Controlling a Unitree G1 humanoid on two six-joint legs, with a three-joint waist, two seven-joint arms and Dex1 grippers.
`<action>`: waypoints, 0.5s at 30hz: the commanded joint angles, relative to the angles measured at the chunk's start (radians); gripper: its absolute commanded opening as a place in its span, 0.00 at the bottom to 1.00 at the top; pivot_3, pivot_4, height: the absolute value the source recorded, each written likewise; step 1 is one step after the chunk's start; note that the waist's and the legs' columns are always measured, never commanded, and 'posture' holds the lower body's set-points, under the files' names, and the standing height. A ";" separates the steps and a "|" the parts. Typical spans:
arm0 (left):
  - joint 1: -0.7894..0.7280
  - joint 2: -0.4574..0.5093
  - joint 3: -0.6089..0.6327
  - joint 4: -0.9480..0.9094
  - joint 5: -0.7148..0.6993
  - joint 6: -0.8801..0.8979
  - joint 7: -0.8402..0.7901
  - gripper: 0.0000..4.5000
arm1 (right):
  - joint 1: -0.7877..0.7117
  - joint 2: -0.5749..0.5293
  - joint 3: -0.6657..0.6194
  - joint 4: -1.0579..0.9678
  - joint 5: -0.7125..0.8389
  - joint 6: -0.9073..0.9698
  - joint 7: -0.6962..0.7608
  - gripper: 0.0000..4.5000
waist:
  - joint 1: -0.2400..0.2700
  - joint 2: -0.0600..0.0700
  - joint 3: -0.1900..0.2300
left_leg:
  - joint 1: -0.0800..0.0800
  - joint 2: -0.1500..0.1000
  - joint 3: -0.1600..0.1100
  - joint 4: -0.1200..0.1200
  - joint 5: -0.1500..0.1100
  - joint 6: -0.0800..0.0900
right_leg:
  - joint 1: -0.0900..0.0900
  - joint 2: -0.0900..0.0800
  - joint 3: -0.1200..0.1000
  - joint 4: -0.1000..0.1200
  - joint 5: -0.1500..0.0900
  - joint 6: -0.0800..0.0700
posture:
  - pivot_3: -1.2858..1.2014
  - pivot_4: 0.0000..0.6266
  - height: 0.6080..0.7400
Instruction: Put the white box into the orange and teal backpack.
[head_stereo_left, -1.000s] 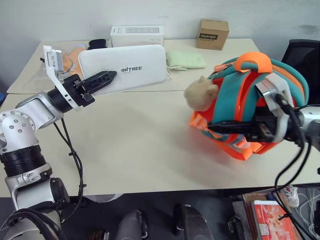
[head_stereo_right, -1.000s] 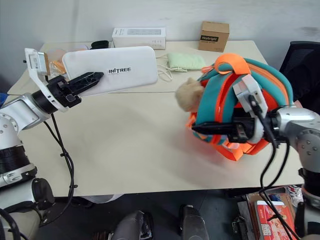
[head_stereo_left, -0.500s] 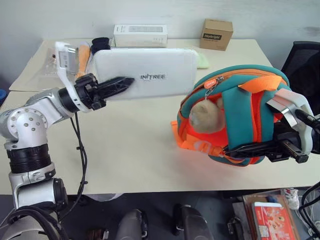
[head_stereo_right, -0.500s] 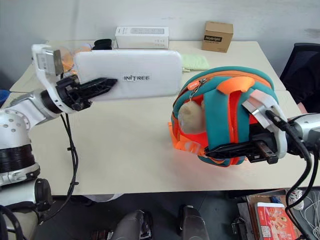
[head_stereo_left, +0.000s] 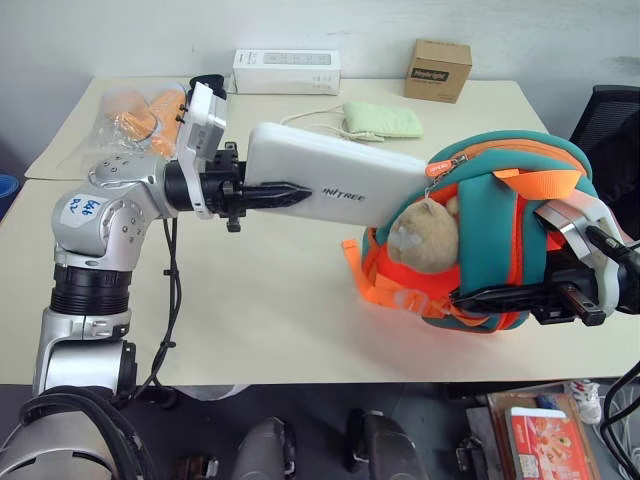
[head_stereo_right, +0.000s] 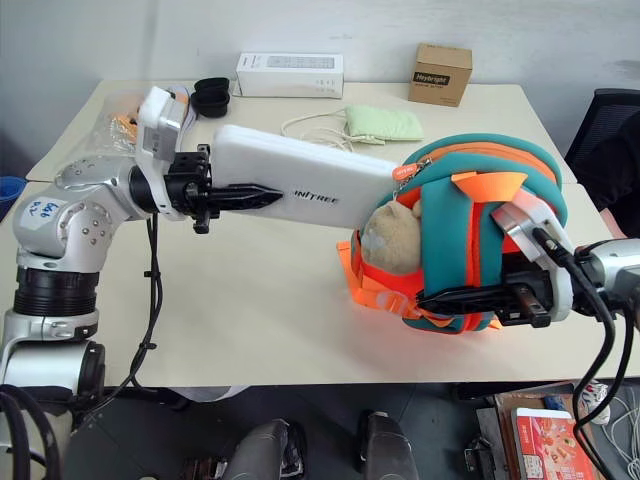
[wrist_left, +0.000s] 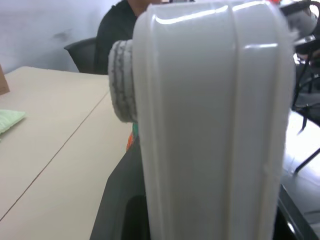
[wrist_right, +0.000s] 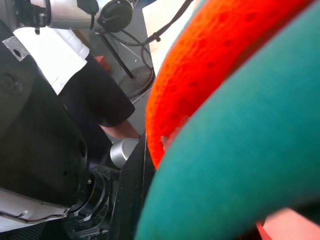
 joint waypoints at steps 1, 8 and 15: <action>-0.080 0.005 -0.068 0.034 0.082 -0.100 -0.102 0.28 | -0.016 0.011 -0.004 -0.009 0.001 -0.016 -0.007 0.00 | 0.002 0.000 0.000 | 0.000 0.000 0.000 0.001 0.000 0.000 | 0.000 0.000 -0.001 0.000 0.000 0.000 | 0.52 0.24 1.00; -0.180 -0.094 -0.123 0.164 0.189 -0.238 -0.125 0.28 | -0.051 0.038 0.030 -0.005 -0.026 -0.031 -0.029 0.00 | -0.002 0.000 0.000 | -0.002 0.002 0.000 0.007 -0.002 0.003 | 0.000 0.000 -0.002 0.002 0.000 0.000 | 0.52 0.24 1.00; -0.218 -0.323 -0.167 0.262 0.284 -0.319 0.004 0.28 | -0.068 0.068 0.056 -0.015 -0.044 -0.048 -0.050 0.00 | 0.002 0.000 0.000 | -0.012 0.001 -0.002 0.017 -0.002 0.005 | -0.008 0.001 -0.002 0.009 0.000 0.001 | 0.52 0.24 1.00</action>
